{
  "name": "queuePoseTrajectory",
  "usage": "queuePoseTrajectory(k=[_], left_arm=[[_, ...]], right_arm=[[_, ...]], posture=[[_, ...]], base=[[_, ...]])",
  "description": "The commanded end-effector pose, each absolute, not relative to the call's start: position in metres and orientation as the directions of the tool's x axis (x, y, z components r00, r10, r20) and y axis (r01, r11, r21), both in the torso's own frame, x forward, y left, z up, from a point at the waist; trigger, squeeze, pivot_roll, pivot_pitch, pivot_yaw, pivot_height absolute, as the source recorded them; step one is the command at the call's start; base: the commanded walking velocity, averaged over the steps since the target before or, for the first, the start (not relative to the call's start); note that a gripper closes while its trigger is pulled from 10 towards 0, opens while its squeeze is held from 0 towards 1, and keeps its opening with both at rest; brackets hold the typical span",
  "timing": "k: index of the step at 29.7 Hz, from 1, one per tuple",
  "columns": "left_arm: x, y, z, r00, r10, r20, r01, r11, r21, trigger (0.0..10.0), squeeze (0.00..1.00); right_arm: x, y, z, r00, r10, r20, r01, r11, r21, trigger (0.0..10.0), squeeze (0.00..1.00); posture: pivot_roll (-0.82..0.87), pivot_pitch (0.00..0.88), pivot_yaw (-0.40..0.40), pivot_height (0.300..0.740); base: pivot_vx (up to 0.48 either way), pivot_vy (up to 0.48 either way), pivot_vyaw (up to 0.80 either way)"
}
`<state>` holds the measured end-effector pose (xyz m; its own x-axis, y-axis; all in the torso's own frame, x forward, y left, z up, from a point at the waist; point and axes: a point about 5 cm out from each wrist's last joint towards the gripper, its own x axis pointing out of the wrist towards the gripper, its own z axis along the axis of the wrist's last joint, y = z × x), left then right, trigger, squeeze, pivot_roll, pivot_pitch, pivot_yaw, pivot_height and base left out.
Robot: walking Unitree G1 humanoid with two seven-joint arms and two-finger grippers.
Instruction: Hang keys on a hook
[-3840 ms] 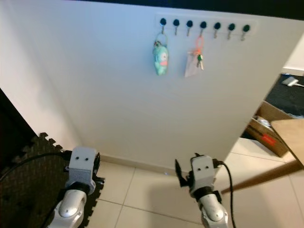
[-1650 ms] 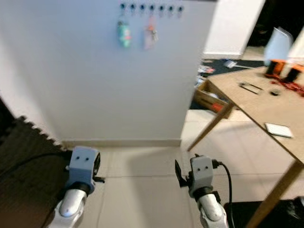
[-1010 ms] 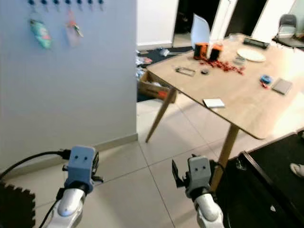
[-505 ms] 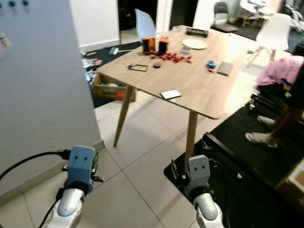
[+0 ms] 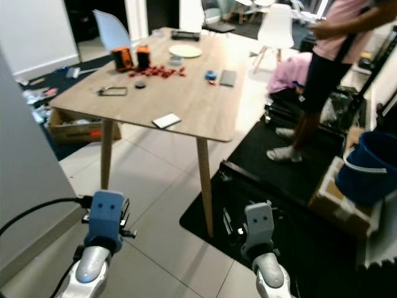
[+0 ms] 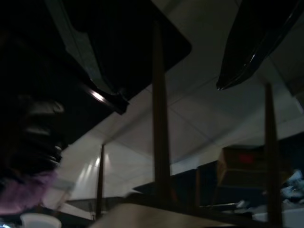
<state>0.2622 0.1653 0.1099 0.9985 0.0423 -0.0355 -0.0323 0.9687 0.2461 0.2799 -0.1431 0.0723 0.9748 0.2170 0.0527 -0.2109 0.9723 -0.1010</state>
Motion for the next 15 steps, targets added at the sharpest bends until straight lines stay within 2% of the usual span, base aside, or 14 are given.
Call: queuePoseTrajectory(k=[1,6,15], left_arm=[[0.2601,0.1627,0.1052,0.998,0.027,-0.056,-0.011,0.965,0.261,10.0,0.0],[0.26,0.1626,0.1054,0.998,0.027,-0.055,-0.012,0.965,0.261,10.0,0.0],[0.259,0.1629,0.1065,0.999,0.029,-0.046,-0.016,0.966,0.258,10.0,0.0]], right_arm=[[0.2767,-0.1491,0.067,0.98,0.197,0.034,-0.193,0.976,-0.098,10.0,0.0],[0.2768,-0.149,0.0671,0.98,0.197,0.035,-0.193,0.976,-0.099,10.0,0.0],[0.2763,-0.1478,0.0675,0.978,0.205,0.038,-0.199,0.973,-0.115,10.0,0.0]], posture=[[0.14,0.13,-0.031,0.74],[0.14,0.13,-0.031,0.74],[0.15,0.137,-0.032,0.74]], base=[[0.0,0.0,-0.79],[0.0,0.0,-0.79],[0.0,0.0,0.0]])
